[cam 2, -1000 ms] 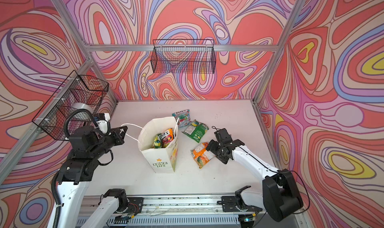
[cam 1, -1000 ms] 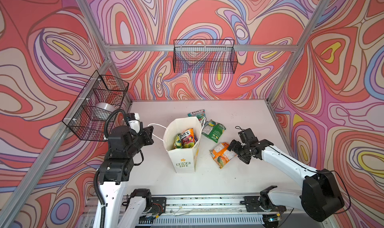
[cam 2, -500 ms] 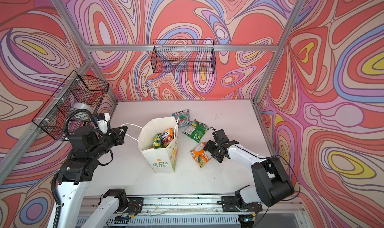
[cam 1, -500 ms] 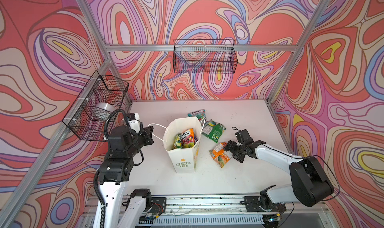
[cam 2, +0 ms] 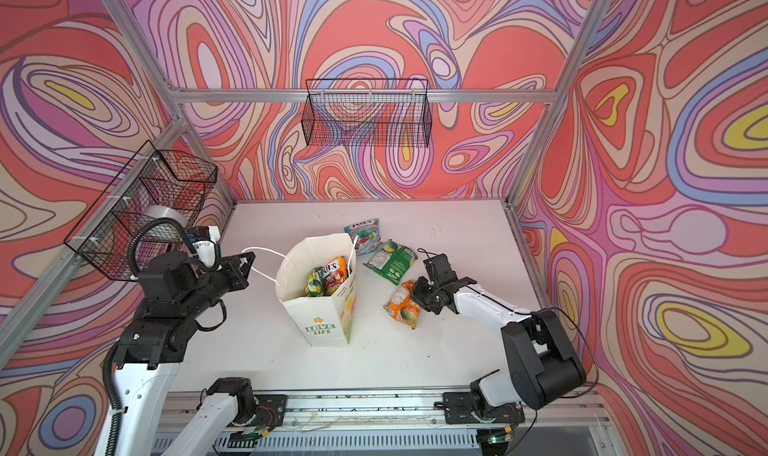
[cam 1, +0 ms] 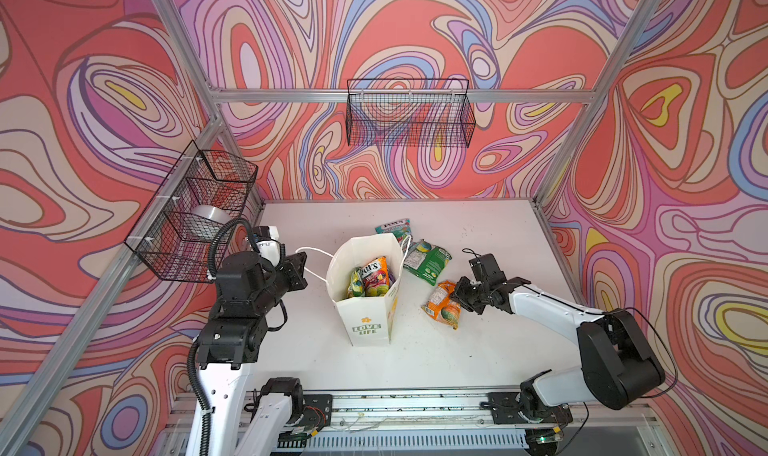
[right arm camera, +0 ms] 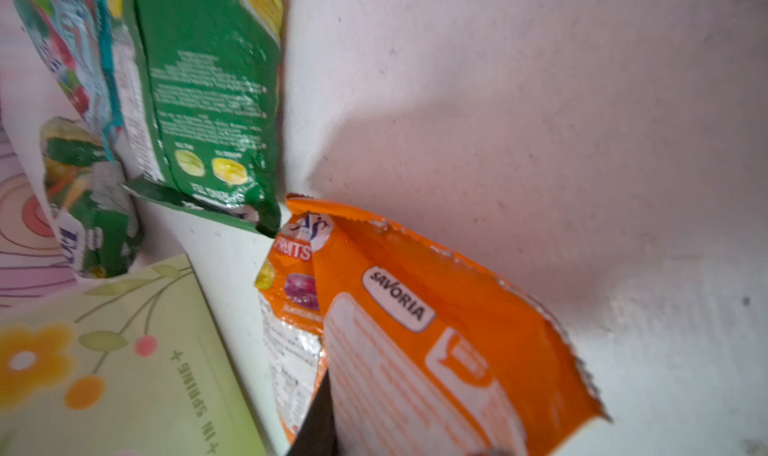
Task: Place the snacks into the paper bag
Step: 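Lift the orange Savoria packet with the right gripper and carry it toward the bag, then lower the orange packet into the bag held by the left gripper and release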
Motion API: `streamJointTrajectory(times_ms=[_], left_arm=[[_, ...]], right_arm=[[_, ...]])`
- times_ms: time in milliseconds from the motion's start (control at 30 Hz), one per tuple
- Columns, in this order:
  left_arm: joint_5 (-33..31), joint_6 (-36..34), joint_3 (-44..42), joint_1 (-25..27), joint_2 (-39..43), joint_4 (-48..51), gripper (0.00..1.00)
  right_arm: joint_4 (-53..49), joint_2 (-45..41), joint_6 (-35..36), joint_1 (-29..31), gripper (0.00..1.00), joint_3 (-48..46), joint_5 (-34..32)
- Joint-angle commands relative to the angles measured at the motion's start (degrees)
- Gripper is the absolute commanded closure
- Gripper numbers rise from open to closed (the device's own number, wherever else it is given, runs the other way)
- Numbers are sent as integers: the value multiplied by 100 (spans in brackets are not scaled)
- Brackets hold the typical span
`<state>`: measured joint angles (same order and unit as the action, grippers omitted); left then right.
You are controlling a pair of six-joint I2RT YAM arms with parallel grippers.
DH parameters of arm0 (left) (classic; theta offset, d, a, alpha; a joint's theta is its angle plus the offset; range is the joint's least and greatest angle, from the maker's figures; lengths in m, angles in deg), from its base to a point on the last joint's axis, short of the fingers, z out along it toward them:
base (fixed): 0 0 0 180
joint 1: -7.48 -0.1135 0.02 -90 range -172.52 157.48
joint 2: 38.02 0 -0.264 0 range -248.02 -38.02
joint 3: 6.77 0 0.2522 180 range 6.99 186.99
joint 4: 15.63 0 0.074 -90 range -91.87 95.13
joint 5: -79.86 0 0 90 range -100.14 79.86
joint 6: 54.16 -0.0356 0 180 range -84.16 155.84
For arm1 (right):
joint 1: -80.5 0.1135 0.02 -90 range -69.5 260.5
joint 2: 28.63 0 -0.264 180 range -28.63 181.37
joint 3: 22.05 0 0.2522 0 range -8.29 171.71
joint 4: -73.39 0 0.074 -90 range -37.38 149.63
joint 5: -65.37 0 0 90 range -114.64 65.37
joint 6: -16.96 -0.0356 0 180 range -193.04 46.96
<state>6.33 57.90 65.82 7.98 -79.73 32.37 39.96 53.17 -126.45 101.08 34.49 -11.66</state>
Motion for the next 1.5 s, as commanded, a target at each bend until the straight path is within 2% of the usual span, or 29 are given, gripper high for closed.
streamJointTrajectory(times_ms=[0,267,467,600,700,800,967,1133,1267,1467], left_arm=[[-82,-89,41,21,58,-73,100],[-67,-88,27,21,71,-91,100],[5,-80,39,21,74,-96,100],[28,-76,29,30,71,-110,100],[103,-63,32,30,59,-118,100],[133,-63,23,30,66,-145,100],[172,-66,15,30,19,-146,100],[179,-70,8,31,5,-145,100],[181,-68,6,39,35,-146,100],[204,-62,18,39,37,-146,100]], right_arm=[[-296,-218,157,-23,92,331,-119],[-951,-709,627,-27,100,1627,-372],[-1170,-971,1247,-21,100,3121,-454],[-939,-940,1483,72,100,4130,-289],[-710,-726,1744,484,100,4888,-370],[-500,-309,2229,1286,100,5626,-728],[-612,681,2806,2305,100,6653,-502],[-775,1356,2855,2586,100,6858,247],[-954,1463,3051,2859,100,6647,-4],[-882,1285,2860,2926,100,5927,-32]])
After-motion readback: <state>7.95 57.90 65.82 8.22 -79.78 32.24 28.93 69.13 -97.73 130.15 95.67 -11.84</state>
